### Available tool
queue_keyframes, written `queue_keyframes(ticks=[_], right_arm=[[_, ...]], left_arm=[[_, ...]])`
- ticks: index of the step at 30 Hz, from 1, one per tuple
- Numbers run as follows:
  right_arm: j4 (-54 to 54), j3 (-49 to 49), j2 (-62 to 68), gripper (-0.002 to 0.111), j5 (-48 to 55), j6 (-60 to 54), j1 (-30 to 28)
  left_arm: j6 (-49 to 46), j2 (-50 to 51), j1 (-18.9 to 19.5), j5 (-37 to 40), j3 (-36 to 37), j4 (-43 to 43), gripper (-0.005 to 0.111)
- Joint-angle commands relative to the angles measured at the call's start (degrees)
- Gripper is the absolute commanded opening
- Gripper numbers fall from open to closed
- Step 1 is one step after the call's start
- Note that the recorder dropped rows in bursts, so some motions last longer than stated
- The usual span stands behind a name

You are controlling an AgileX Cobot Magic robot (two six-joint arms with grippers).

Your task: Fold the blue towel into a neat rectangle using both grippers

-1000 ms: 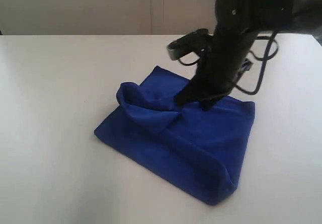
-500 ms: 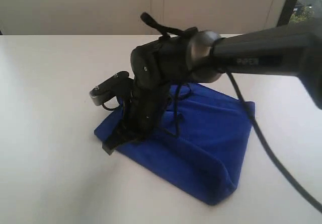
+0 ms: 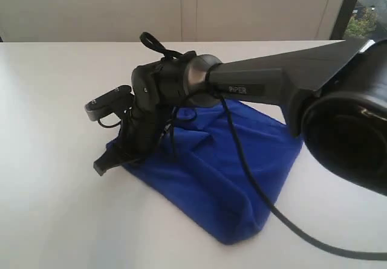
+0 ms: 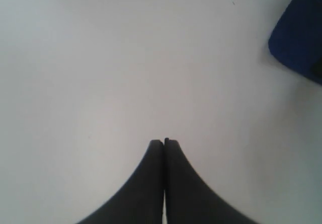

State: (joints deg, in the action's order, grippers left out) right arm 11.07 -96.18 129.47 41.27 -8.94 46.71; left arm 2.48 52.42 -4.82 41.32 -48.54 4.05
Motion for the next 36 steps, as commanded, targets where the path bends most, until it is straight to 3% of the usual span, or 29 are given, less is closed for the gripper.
queue_keyframes(ticks=[1, 10, 19, 26, 36], right_arm=[[0.0, -4.4, 6.3, 0.000, -3.3, 2.6, 0.0], [0.1, -15.7, 13.4, 0.000, -10.8, 12.3, -2.3], [-1.4, -19.4, 2.5, 0.000, 1.3, 7.6, -3.4], [-3.5, -17.7, -1.2, 0.000, 10.2, 5.0, -12.5], [-2.9, -14.4, 1.5, 0.000, 3.3, 3.1, -21.3]], left_arm=[[0.3, -0.5, 0.1, 0.3, 0.2, -0.2, 0.000], [0.3, -0.5, 0.1, 0.3, 0.2, -0.2, 0.000], [0.3, -0.5, 0.1, 0.3, 0.2, -0.2, 0.000], [0.3, -0.5, 0.1, 0.3, 0.2, -0.2, 0.000], [0.3, -0.5, 0.1, 0.3, 0.2, -0.2, 0.000]])
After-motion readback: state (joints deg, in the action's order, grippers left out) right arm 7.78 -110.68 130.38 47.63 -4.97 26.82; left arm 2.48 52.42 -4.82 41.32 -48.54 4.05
